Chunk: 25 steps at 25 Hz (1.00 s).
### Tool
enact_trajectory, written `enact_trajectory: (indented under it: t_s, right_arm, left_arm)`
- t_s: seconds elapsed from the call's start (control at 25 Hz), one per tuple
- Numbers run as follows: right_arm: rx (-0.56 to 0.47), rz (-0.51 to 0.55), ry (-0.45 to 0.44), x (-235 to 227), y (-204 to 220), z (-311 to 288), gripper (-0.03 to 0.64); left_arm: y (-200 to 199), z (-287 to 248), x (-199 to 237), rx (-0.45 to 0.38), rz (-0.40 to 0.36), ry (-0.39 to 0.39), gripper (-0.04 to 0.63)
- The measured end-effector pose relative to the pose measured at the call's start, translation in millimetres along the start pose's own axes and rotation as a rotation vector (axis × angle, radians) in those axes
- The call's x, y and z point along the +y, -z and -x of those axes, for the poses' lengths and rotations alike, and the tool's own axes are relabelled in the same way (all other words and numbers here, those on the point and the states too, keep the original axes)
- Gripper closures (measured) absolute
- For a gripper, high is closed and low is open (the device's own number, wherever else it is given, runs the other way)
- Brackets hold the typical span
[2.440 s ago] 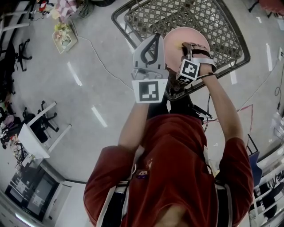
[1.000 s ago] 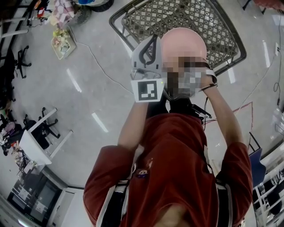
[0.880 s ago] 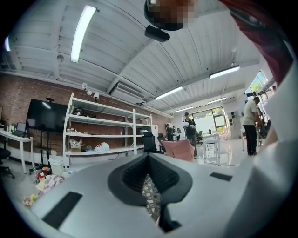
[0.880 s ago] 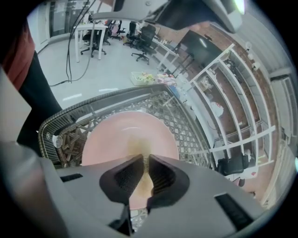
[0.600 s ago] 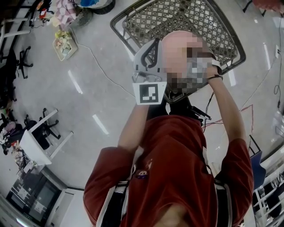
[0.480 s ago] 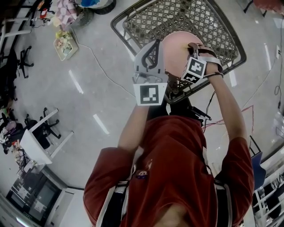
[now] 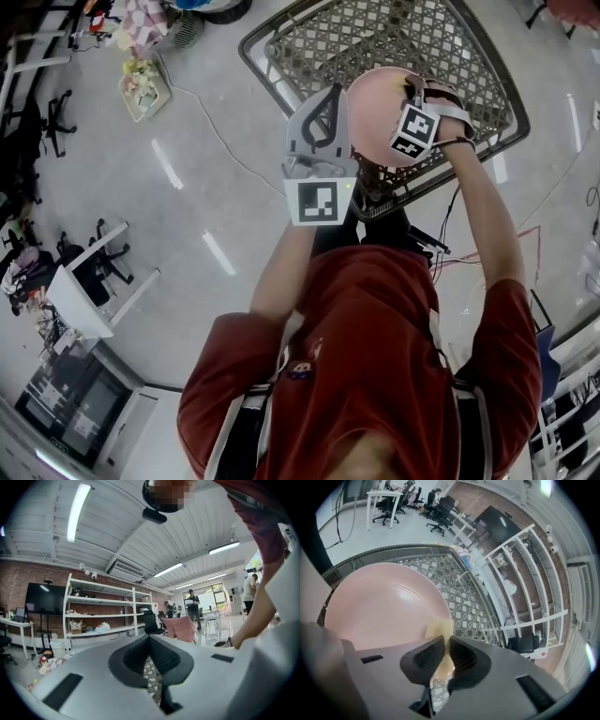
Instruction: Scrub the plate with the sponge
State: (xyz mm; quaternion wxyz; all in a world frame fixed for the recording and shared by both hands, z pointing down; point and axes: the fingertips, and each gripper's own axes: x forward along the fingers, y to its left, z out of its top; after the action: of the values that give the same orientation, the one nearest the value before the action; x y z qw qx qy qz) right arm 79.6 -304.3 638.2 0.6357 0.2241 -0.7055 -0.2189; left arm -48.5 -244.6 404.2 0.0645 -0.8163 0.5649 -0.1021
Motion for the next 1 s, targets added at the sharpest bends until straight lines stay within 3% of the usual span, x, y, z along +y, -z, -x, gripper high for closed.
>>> enact_trajectory:
  t_s: [0.6, 1.0]
  right_arm:
    - [0.013, 0.012, -0.001, 5.2, -1.1, -7.0, 0.574]
    - [-0.018, 0.033, -0.039, 45.8, -10.7, 23.5, 0.574]
  left_arm:
    - [8.7, -1.2, 5.6, 0.014, 0.031, -0.018, 0.582]
    - [6.2, 4.2, 1.0, 0.011, 0.028, -0.002, 0.582]
